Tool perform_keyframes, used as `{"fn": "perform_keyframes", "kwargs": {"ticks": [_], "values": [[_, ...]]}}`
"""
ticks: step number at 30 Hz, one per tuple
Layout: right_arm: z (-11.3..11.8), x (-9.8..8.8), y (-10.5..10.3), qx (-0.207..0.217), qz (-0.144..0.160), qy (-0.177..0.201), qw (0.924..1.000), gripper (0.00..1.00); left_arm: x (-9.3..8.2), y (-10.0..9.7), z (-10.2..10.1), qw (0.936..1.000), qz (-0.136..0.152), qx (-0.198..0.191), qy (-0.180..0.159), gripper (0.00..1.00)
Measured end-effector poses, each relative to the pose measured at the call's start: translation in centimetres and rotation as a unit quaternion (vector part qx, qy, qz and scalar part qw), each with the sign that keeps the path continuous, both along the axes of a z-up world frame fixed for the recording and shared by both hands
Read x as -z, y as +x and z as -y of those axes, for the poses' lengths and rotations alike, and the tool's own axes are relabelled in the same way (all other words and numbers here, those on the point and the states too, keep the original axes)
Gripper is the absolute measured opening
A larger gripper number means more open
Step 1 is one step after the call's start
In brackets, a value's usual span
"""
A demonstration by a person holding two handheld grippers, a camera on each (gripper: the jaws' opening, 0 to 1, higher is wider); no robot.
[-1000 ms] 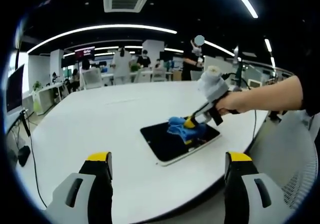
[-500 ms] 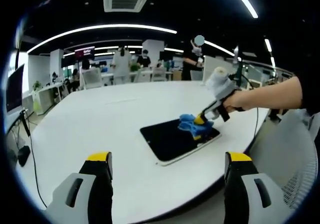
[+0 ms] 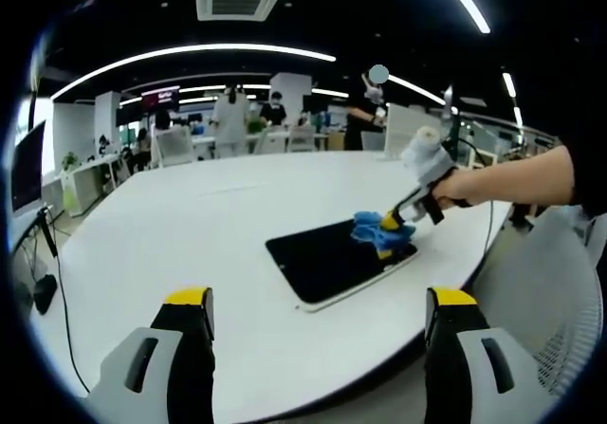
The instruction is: Wipe the mirror surface with the cleaning cloth until all visible marks leave the cleaned area.
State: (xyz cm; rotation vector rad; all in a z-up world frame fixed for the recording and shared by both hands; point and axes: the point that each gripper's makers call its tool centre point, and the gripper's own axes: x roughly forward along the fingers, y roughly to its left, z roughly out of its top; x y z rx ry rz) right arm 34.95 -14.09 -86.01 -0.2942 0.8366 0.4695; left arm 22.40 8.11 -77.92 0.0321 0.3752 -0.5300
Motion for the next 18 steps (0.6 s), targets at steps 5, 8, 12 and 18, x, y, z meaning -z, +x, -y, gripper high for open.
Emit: {"fn": "perform_keyframes", "kwargs": {"ticks": [5, 8, 12, 18], "values": [[0.0, 0.0, 0.0, 0.005, -0.003, 0.004, 1.0000, 0.00, 0.0, 0.0, 0.0, 1.0000, -0.001, 0.000, 0.000, 0.92], [0.0, 0.0, 0.1, 0.007, -0.005, 0.004, 1.0000, 0.00, 0.0, 0.0, 0.0, 1.0000, -0.001, 0.000, 0.000, 0.92], [0.0, 0.0, 0.2, 0.006, -0.006, -0.002, 1.0000, 0.00, 0.0, 0.0, 0.0, 1.0000, -0.001, 0.000, 0.000, 0.92], [0.6, 0.4, 1.0, 0.012, -0.007, -0.005, 0.9999, 0.00, 0.0, -0.1, 0.1, 1.0000, -0.003, 0.003, 0.000, 0.92]]}}
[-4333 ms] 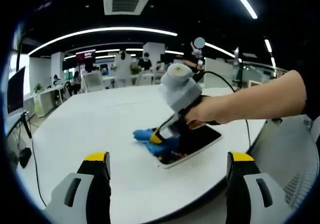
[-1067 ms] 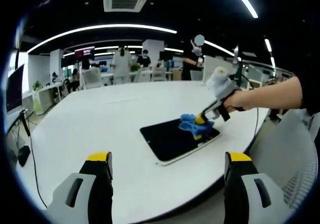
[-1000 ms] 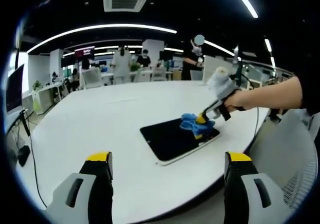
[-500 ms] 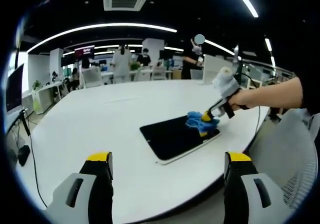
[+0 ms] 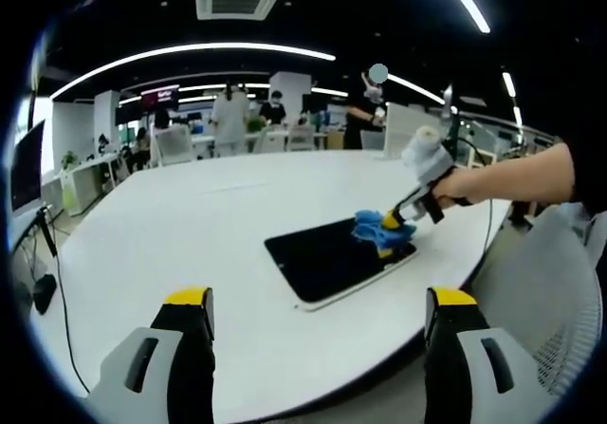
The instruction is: Wipe the mirror surface with the cleaning cloth until all visible marks leave the cleaned area.
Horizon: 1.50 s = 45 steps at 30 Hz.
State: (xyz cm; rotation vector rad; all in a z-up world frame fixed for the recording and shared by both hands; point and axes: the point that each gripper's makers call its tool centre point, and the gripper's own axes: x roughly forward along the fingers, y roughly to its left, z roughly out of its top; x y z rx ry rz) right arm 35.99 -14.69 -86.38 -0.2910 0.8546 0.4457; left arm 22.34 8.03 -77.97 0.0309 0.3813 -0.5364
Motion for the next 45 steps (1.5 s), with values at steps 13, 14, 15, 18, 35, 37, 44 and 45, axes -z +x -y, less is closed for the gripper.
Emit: {"fn": "perform_keyframes", "kwargs": {"ticks": [13, 14, 15, 18, 35, 37, 44, 45], "values": [[0.2, 0.4, 0.4, -0.005, -0.006, 0.000, 1.0000, 0.00, -0.2, 0.1, 0.0, 1.0000, 0.006, -0.001, 0.000, 0.94], [0.2, 0.5, 0.3, -0.006, -0.006, 0.000, 1.0000, 0.00, -0.2, 0.1, 0.0, 1.0000, 0.006, 0.000, -0.001, 0.94], [0.2, 0.5, 0.3, -0.007, -0.006, 0.000, 1.0000, 0.00, -0.2, 0.1, 0.0, 1.0000, 0.006, 0.000, -0.001, 0.94], [0.1, 0.5, 0.0, -0.013, -0.008, -0.001, 0.9999, 0.00, -0.2, 0.1, 0.0, 1.0000, 0.006, 0.000, -0.001, 0.94], [-0.8, 0.5, -2.2, -0.026, -0.006, -0.003, 0.9996, 0.00, -0.3, 0.1, 0.1, 1.0000, 0.009, 0.001, -0.004, 0.94], [-0.9, 0.5, -2.4, -0.026, -0.006, -0.003, 0.9996, 0.00, -0.3, 0.1, 0.1, 0.9999, 0.010, 0.000, -0.004, 0.94], [-1.0, 0.5, -2.8, -0.027, -0.004, 0.002, 0.9996, 0.00, -0.3, 0.2, 0.1, 0.9999, 0.010, -0.002, -0.004, 0.94], [-1.0, 0.5, -2.8, -0.028, -0.004, 0.002, 0.9996, 0.00, -0.3, 0.2, 0.0, 0.9999, 0.010, -0.003, -0.004, 0.94]]}}
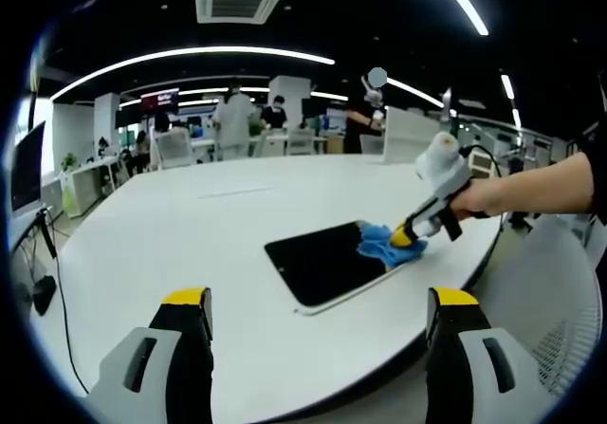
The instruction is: Wipe the mirror surface with the cleaning cloth until all visible marks leave the cleaned area.
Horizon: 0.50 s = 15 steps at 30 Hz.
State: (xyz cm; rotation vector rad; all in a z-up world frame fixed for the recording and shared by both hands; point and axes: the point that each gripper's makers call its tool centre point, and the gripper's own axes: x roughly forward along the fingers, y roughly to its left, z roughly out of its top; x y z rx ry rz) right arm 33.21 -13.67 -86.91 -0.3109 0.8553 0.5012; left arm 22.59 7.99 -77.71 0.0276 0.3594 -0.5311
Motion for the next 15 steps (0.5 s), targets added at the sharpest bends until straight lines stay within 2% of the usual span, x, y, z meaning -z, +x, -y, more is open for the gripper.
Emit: {"fn": "perform_keyframes", "kwargs": {"ticks": [13, 15], "values": [[-0.12, -0.04, -0.16, -0.007, 0.009, 0.003, 0.9999, 0.00, -0.07, 0.00, 0.01, 1.0000, 0.002, -0.001, 0.000, 0.93], [-0.77, -0.03, -0.41, -0.010, 0.003, 0.021, 0.9997, 0.00, -0.20, 0.03, 0.01, 1.0000, 0.006, -0.001, 0.000, 0.93]]}}
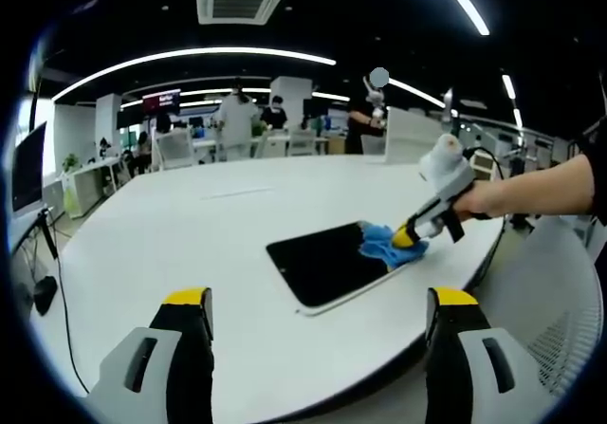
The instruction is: Wipe the mirror surface with the cleaning cloth until all visible marks leave the cleaned area.
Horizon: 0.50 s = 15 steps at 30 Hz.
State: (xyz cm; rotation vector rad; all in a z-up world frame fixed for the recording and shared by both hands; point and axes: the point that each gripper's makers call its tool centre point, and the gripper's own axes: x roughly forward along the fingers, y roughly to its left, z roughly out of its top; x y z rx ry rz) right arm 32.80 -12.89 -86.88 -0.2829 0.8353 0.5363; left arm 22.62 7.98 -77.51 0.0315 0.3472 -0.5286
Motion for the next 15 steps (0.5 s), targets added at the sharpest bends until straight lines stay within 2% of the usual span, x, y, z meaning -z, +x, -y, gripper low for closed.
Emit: {"fn": "perform_keyframes", "kwargs": {"ticks": [5, 15], "values": [[-0.6, 0.0, -0.1, -0.009, 0.005, -0.003, 0.9999, 0.00, -0.1, 0.0, 0.1, 1.0000, 0.001, 0.003, -0.003, 0.94], [-3.4, 0.0, -0.3, -0.042, 0.006, -0.003, 0.9991, 0.00, 0.0, 0.0, 0.1, 1.0000, -0.002, 0.003, -0.003, 0.93]]}}
